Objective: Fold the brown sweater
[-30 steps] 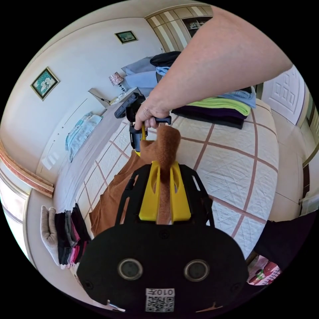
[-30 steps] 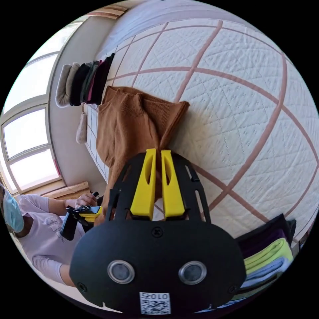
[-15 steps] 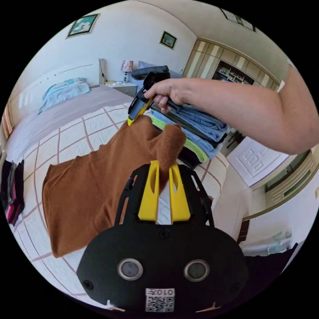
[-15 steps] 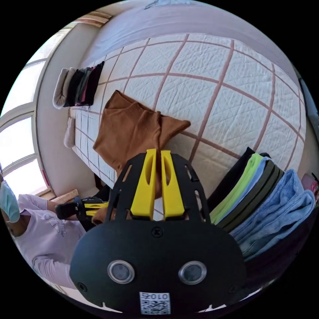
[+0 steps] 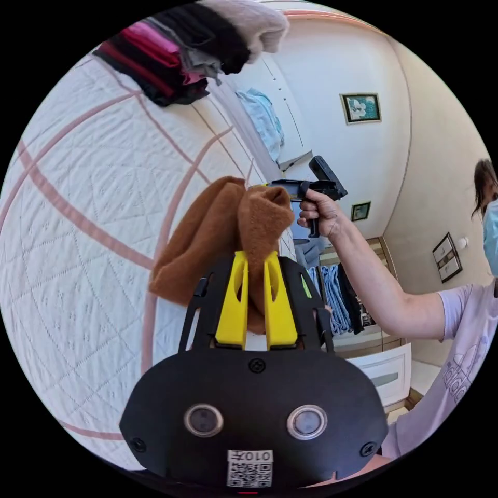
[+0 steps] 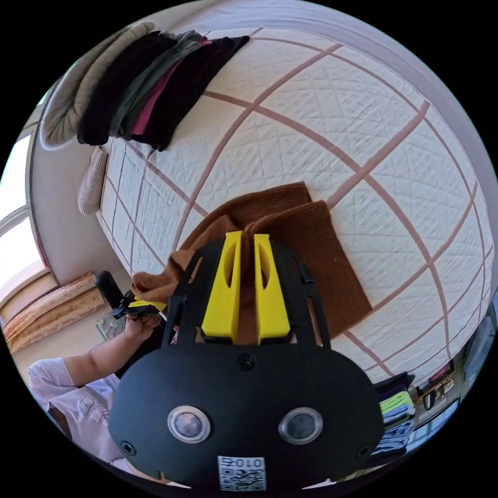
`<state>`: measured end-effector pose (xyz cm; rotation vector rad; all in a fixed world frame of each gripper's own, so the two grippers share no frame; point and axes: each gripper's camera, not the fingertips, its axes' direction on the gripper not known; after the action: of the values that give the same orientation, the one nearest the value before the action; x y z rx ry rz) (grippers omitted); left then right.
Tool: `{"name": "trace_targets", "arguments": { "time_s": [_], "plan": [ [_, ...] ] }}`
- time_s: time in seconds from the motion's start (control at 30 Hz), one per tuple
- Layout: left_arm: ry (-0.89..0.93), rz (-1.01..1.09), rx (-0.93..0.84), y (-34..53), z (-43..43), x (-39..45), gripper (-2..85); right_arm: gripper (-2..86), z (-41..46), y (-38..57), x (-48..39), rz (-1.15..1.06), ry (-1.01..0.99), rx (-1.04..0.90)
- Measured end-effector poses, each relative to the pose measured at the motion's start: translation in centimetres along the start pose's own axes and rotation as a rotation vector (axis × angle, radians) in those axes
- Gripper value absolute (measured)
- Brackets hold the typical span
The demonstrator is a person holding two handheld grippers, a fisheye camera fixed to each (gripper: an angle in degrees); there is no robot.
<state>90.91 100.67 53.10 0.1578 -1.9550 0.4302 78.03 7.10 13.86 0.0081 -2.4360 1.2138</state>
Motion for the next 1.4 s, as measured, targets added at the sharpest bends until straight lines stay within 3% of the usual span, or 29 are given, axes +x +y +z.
{"name": "trace_targets", "arguments": {
  "time_s": [0.13,0.2,0.3,0.5,0.63,0.7,0.8,0.93,1.0,1.2,1.4],
  "plan": [
    [0.060,-0.056,-0.002,0.2,-1.1,-3.6,5.9,9.5,-0.9,1.4,-0.6,-0.042,-0.020,0.087],
    [0.041,-0.028,-0.002,0.4,-2.3,-3.1,6.4,8.9,-4.2,5.5,-0.1,-0.056,-0.068,0.273],
    [-0.001,-0.052,0.013,1.2,-4.6,-2.5,7.2,7.3,-6.0,11.9,0.5,-0.046,-0.068,0.399],
    [-0.121,-0.122,0.045,3.2,-8.4,-1.1,8.1,3.2,1.4,21.5,-3.1,-0.273,-0.209,0.342],
    [-0.171,-0.078,-0.084,6.0,-6.7,1.4,10.8,2.8,10.7,23.1,-2.5,-0.170,-0.166,0.193],
    [-0.156,-0.124,-0.134,7.7,-4.9,2.1,12.1,3.4,11.0,23.6,-0.7,-0.141,-0.269,0.255],
    [-0.135,-0.139,-0.176,9.7,-1.8,4.3,13.9,4.4,6.2,25.4,0.0,-0.185,-0.231,0.388],
    [-0.098,-0.237,-0.171,11.7,1.9,6.0,15.7,12.8,2.2,28.2,6.4,0.166,-0.160,0.529],
    [-0.099,-0.286,-0.161,12.9,3.1,6.5,16.0,13.1,3.0,28.1,11.8,0.306,-0.307,0.463],
    [-0.126,-0.331,-0.117,16.9,3.9,10.3,16.4,12.5,8.1,25.6,15.7,0.423,-0.479,0.370],
    [-0.055,-0.360,-0.139,21.2,4.5,12.7,16.0,6.3,8.1,28.4,13.7,0.444,-0.443,0.463]
  ]
}}
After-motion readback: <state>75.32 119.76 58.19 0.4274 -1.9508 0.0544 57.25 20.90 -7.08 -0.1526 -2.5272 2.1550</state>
